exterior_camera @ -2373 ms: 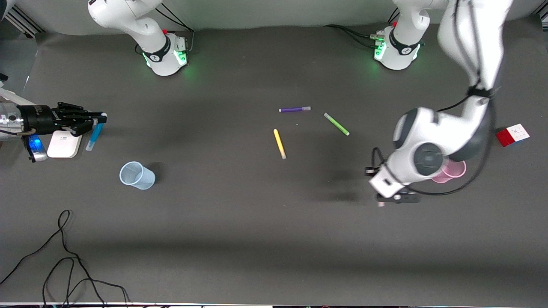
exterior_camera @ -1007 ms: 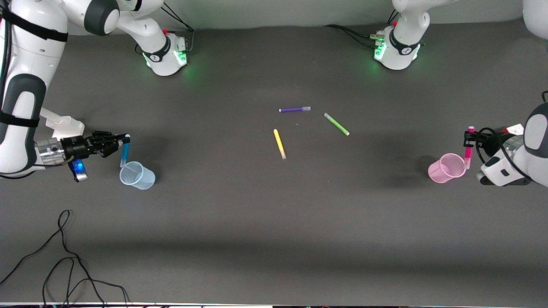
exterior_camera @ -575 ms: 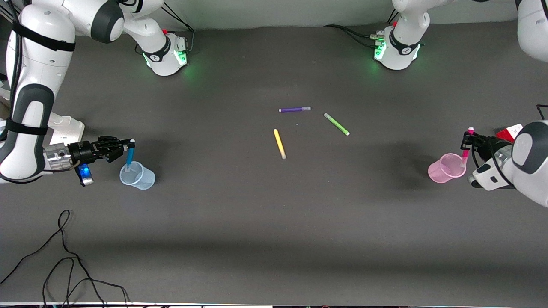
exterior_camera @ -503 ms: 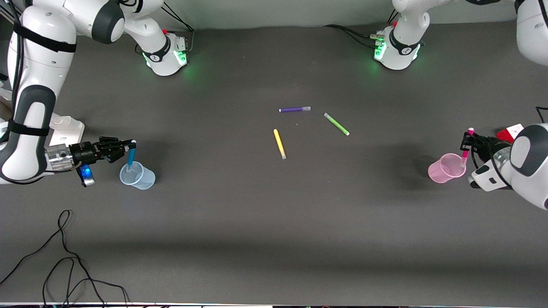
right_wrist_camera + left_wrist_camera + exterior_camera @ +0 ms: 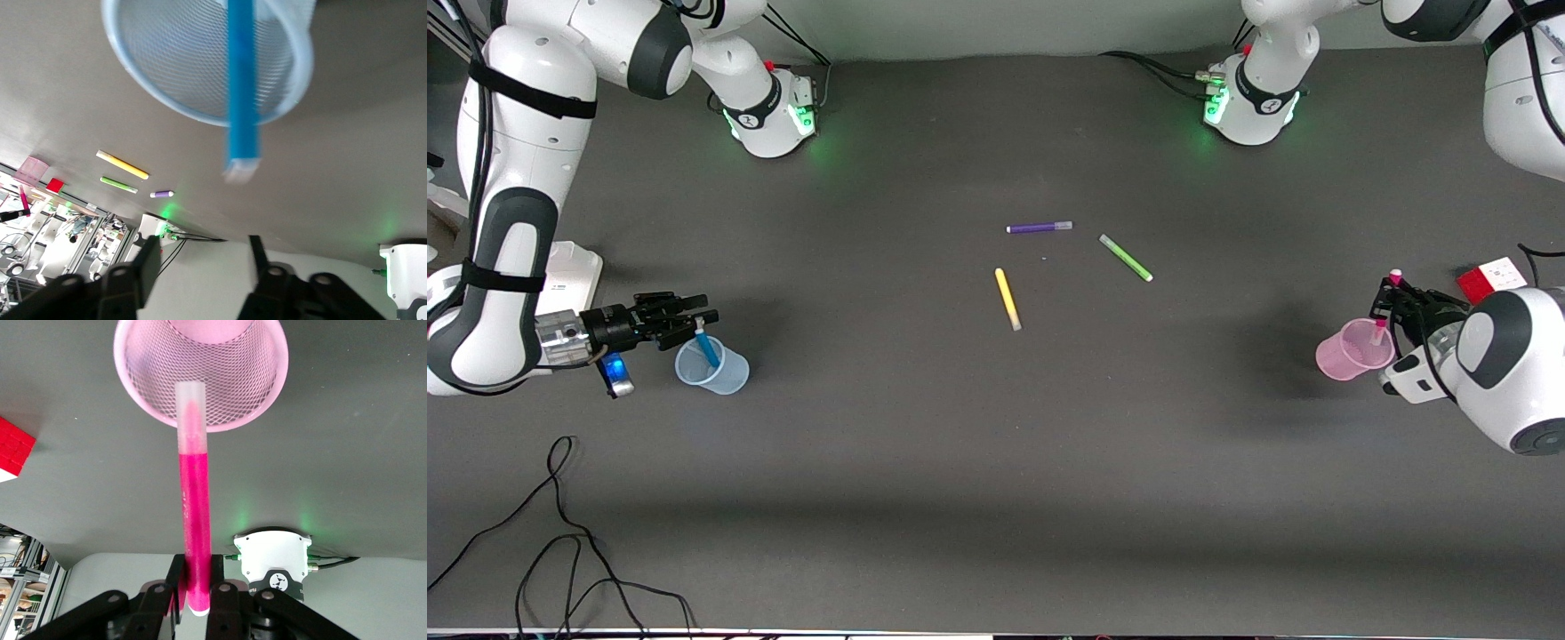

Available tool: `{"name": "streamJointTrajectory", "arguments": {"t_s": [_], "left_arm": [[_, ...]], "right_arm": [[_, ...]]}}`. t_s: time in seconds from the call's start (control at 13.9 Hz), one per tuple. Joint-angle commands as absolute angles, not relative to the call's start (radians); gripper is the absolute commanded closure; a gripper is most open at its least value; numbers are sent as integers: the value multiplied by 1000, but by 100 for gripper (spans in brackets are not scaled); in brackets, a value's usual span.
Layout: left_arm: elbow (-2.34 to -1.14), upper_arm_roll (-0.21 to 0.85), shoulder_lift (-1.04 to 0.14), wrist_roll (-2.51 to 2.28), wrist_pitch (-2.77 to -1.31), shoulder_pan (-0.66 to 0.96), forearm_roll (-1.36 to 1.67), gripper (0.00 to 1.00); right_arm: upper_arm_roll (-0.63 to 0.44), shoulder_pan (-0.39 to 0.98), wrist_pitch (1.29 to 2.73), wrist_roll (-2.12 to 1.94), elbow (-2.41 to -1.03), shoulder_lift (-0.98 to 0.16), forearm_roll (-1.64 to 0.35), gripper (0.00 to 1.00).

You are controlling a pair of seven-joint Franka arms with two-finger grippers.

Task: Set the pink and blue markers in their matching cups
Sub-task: 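Lower the blue marker into the blue cup while the left lowers pink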

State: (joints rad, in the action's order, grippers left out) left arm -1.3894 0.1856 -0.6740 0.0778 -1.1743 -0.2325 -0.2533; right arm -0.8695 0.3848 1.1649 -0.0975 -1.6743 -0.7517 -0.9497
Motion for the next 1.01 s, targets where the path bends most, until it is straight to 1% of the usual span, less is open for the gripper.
{"name": "streamJointTrajectory", "arguments": {"t_s": [0.0, 0.07, 0.29, 0.36, 0.43, 0.5, 0.65, 0.72, 0.93], "left_arm": [[-1345, 183, -702, 92, -1154, -221, -272, 100], [-1336, 184, -712, 92, -1154, -221, -272, 100], [-1335, 184, -735, 86, -1180, -218, -281, 100], [-1333, 184, -741, 87, -1184, -218, -281, 100], [-1333, 184, -747, 86, -1202, -218, -284, 100], [-1335, 184, -750, 86, -1207, -218, -285, 100], [-1333, 184, -756, 84, -1212, -218, -285, 100], [-1335, 183, -761, 83, -1226, -218, -285, 97], [-1335, 184, -773, 84, -1247, -218, -285, 68]], "right_arm": [[-877, 379, 1161, -115, -1638, -746, -962, 0], [-885, 383, 1161, -115, -1632, -721, -950, 0], [-904, 391, 1173, -117, -1521, -649, -809, 0], [-904, 408, 1202, -117, -1482, -612, -743, 0], [-904, 449, 1272, -117, -1479, -539, -638, 0], [-905, 484, 1326, -117, -1488, -488, -573, 0], [-905, 555, 1379, -117, -1490, -424, -444, 0], [-905, 589, 1409, -117, -1491, -390, -392, 0], [-905, 661, 1491, -117, -1512, -292, -254, 0]]}}
